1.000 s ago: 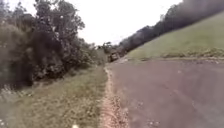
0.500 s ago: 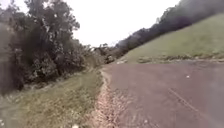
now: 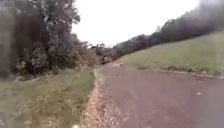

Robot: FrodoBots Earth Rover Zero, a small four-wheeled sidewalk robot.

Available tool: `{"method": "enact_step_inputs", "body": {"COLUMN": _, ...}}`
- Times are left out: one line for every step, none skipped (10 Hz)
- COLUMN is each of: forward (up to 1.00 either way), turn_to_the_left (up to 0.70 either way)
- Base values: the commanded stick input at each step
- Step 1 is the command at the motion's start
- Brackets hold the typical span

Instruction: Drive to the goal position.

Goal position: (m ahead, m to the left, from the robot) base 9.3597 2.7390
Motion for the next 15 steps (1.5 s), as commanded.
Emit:
{"method": "enact_step_inputs", "body": {"forward": 0.70, "turn_to_the_left": 0.00}}
{"method": "enact_step_inputs", "body": {"forward": 0.65, "turn_to_the_left": 0.00}}
{"method": "enact_step_inputs", "body": {"forward": 0.38, "turn_to_the_left": 0.00}}
{"method": "enact_step_inputs", "body": {"forward": 0.19, "turn_to_the_left": 0.00}}
{"method": "enact_step_inputs", "body": {"forward": 0.06, "turn_to_the_left": 0.00}}
{"method": "enact_step_inputs", "body": {"forward": 0.05, "turn_to_the_left": 0.00}}
{"method": "enact_step_inputs", "body": {"forward": 0.05, "turn_to_the_left": 0.00}}
{"method": "enact_step_inputs", "body": {"forward": 0.05, "turn_to_the_left": 0.00}}
{"method": "enact_step_inputs", "body": {"forward": 0.05, "turn_to_the_left": 0.00}}
{"method": "enact_step_inputs", "body": {"forward": 0.05, "turn_to_the_left": 0.00}}
{"method": "enact_step_inputs", "body": {"forward": 0.05, "turn_to_the_left": 0.00}}
{"method": "enact_step_inputs", "body": {"forward": 0.05, "turn_to_the_left": 0.00}}
{"method": "enact_step_inputs", "body": {"forward": 0.05, "turn_to_the_left": 0.00}}
{"method": "enact_step_inputs", "body": {"forward": 0.05, "turn_to_the_left": 0.00}}
{"method": "enact_step_inputs", "body": {"forward": 0.05, "turn_to_the_left": 0.00}}
